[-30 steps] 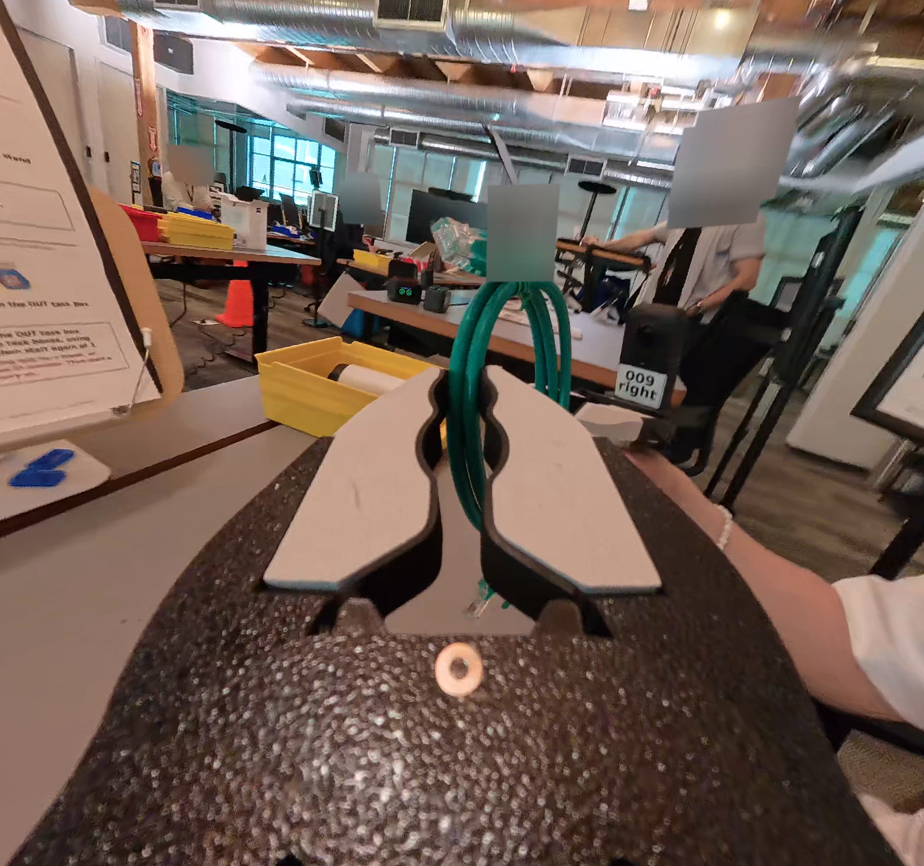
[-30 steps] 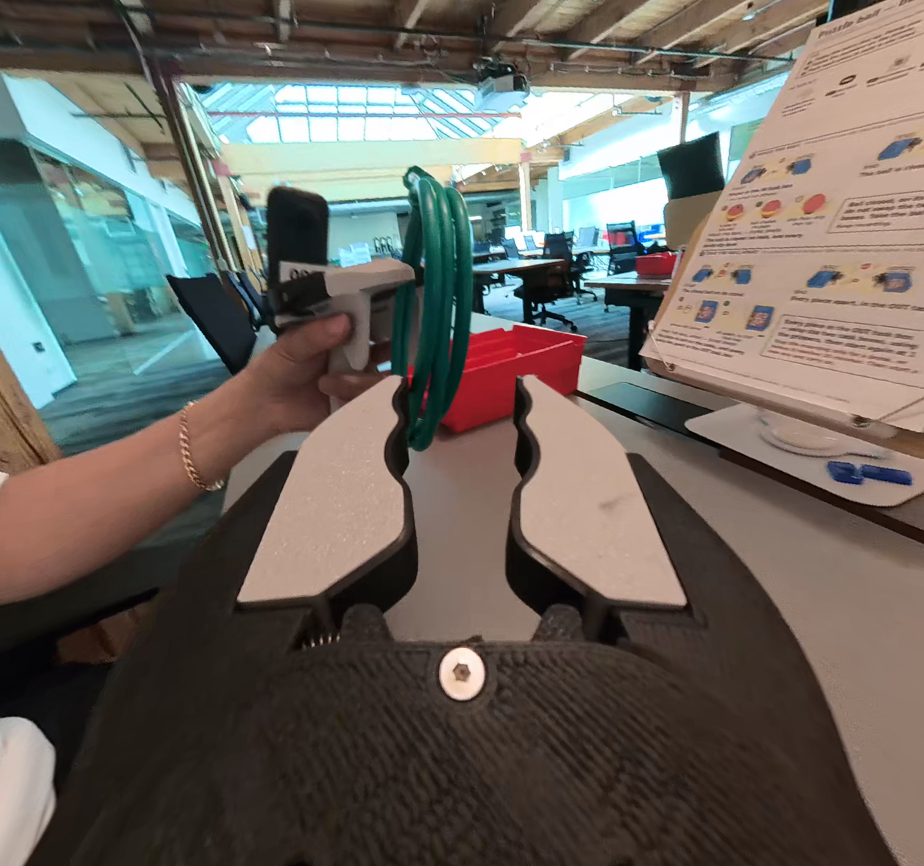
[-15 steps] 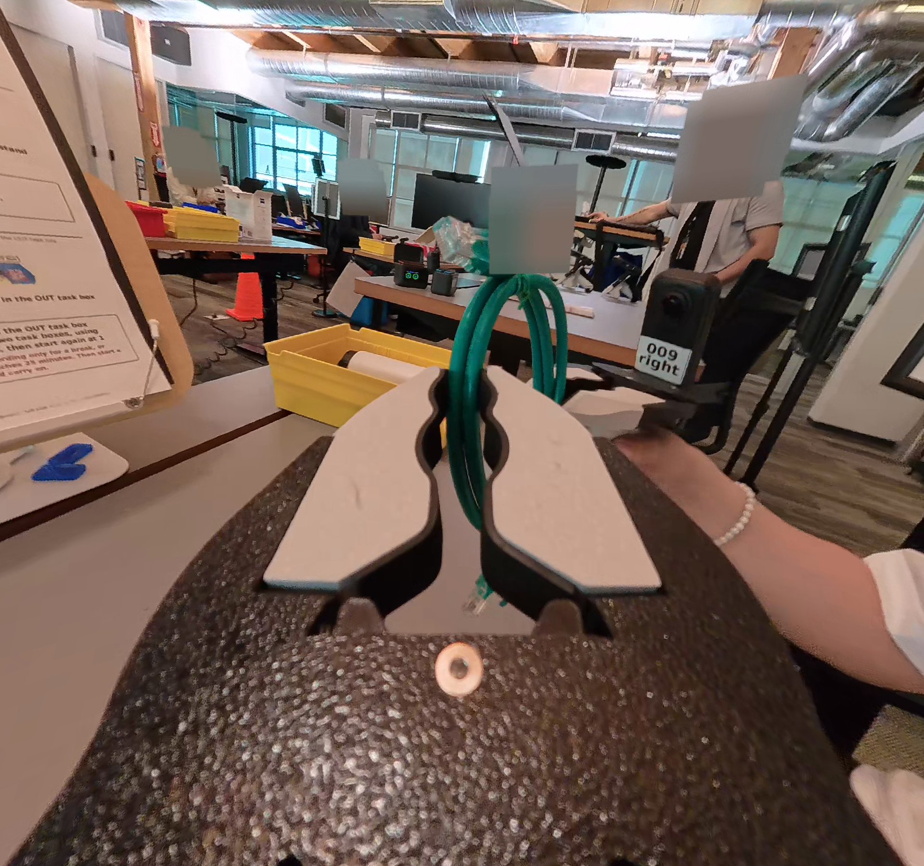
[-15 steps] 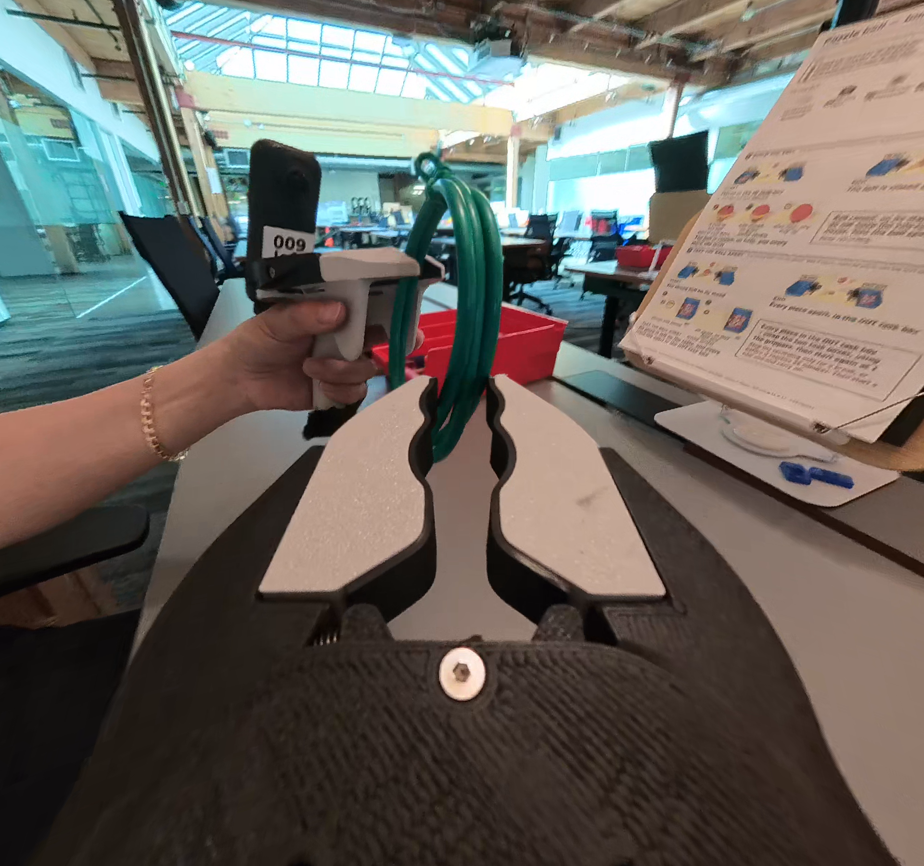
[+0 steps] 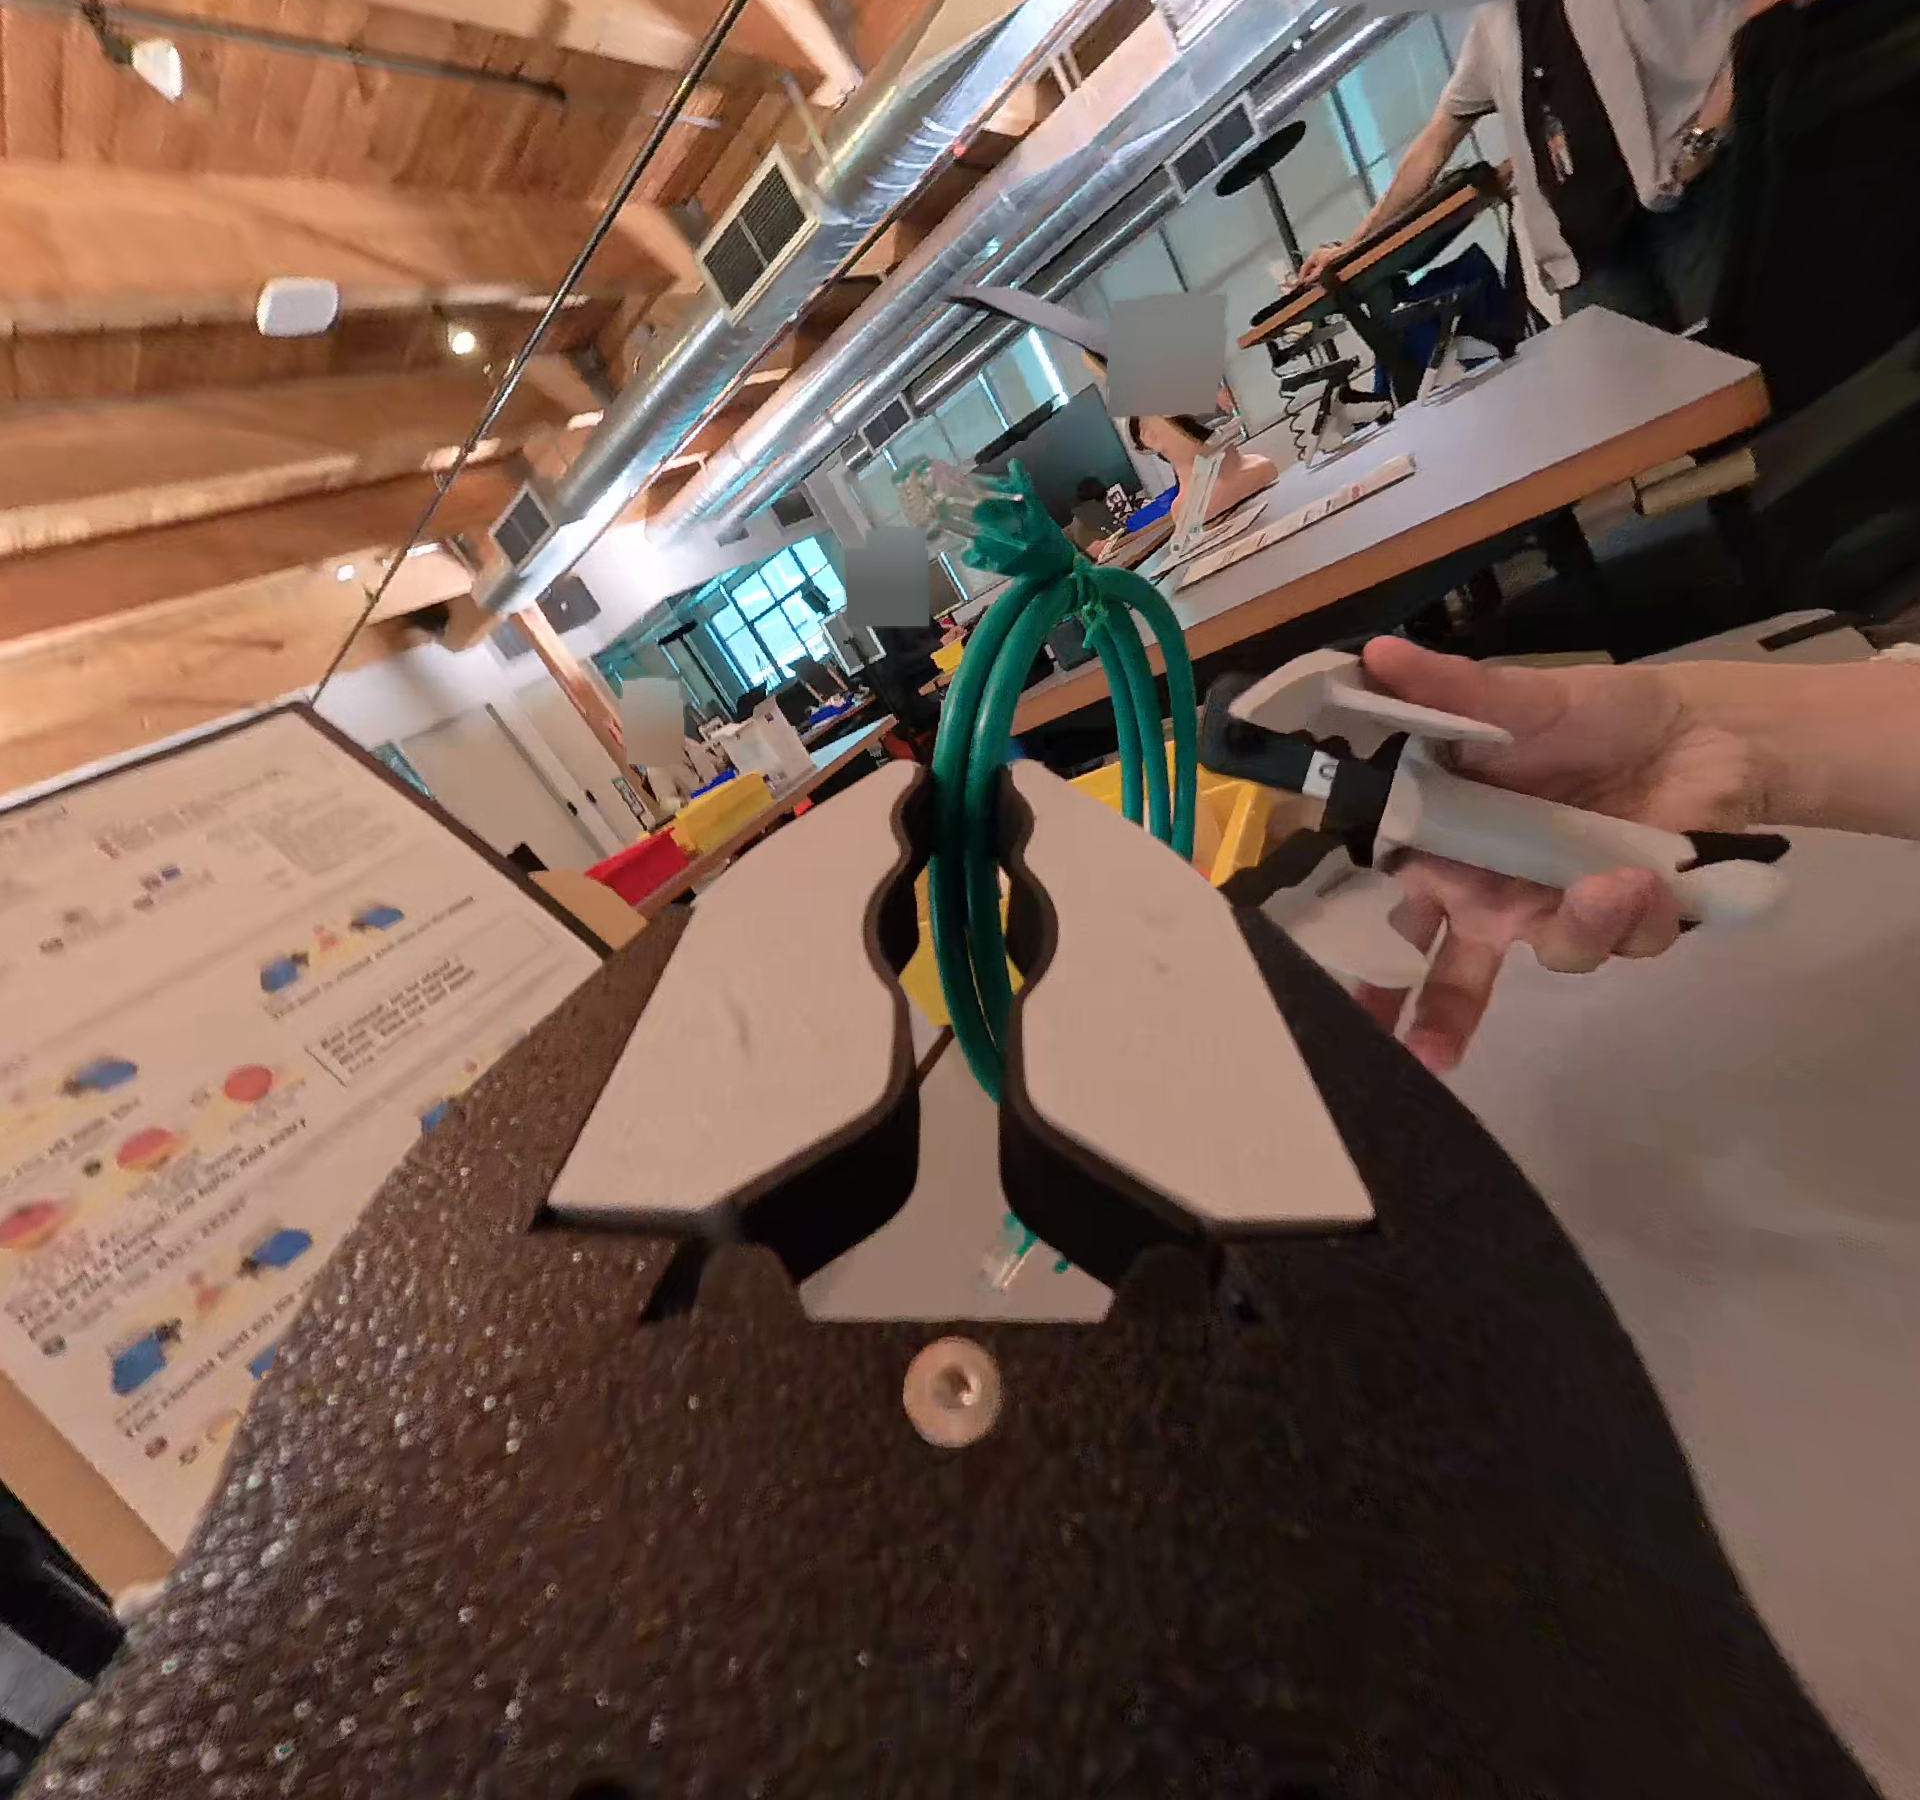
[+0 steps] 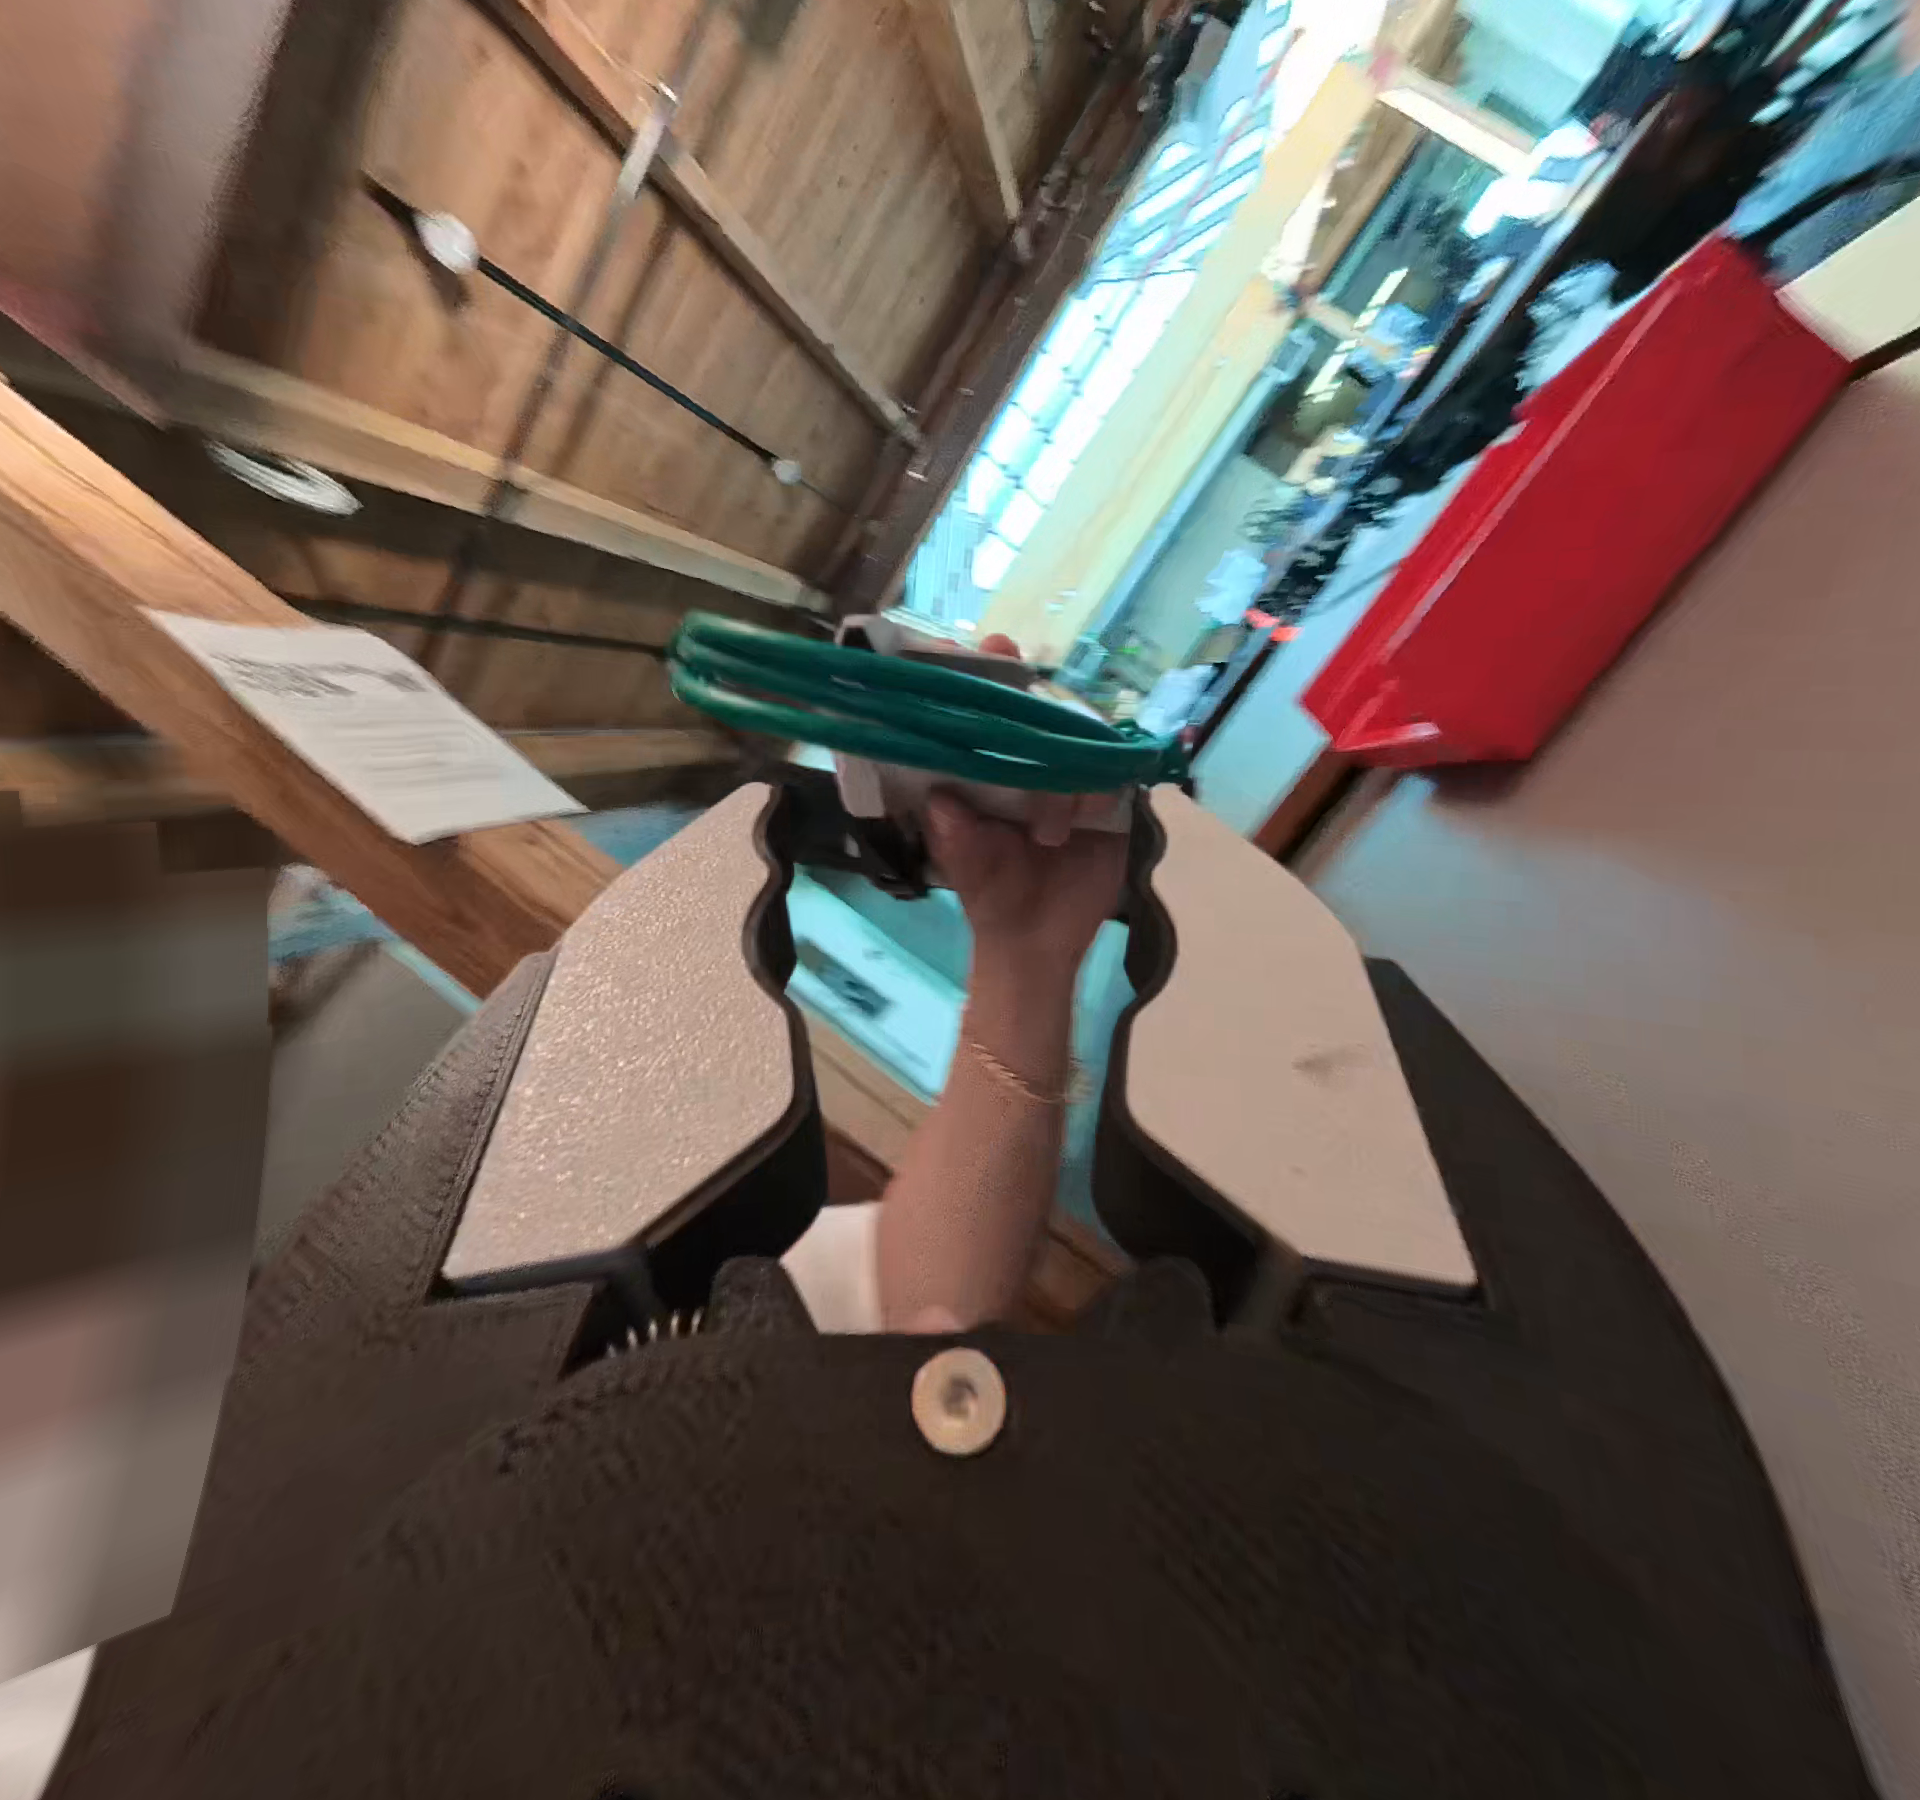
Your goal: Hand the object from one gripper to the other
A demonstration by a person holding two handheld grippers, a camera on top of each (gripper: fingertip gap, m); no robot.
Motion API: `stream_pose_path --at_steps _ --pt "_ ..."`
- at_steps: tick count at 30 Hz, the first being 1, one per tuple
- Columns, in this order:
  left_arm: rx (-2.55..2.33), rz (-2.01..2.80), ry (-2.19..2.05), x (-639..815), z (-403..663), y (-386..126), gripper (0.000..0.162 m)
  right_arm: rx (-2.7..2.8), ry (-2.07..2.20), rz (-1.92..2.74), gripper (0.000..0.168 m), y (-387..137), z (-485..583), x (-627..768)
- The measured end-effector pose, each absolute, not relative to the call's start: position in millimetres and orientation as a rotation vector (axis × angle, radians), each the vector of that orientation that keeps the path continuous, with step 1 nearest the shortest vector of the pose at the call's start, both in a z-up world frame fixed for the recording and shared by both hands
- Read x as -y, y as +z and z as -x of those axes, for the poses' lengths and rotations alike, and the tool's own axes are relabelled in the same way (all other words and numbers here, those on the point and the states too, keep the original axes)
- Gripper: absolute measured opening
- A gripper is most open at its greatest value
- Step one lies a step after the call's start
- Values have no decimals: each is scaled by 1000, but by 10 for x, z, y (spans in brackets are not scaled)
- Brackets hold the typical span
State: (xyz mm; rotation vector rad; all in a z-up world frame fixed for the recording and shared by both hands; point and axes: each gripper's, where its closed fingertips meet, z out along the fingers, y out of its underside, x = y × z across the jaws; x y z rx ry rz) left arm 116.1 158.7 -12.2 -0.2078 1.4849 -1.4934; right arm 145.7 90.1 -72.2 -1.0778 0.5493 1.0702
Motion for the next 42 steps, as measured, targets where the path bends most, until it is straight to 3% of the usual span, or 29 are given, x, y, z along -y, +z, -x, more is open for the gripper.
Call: stream_pose_path --at_steps 2,10,13,24,33,37,42 --pt "-1501 143 -1467 -1541 -1117 -126 11 -557 1203 978 54 -679 -1414 -948" --pt "-1504 70 -1404 -1581 -1061 -131 11 -600 1399 807 60 -608 -1384 -1009" --pt "-1479 39 -1267 -1609 -1097 -80 11 -570 1440 778 42 -570 -1340 -1002" --pt "-1623 -125 -1186 -1342 -974 -326 11 -577 1436 743 49 -506 -1415 -911" --pt "-1802 -403 -760 -1091 -876 -700 11 -581 1262 1066 57 -886 -1392 -1019" --pt "-1806 -365 -771 -1153 -903 -700 12 -576 1182 1134 44 -943 -1389 -1054" --pt "-1807 -223 -839 -1265 -983 -759 27 -561 1107 1144 19 -945 -1470 -1012"
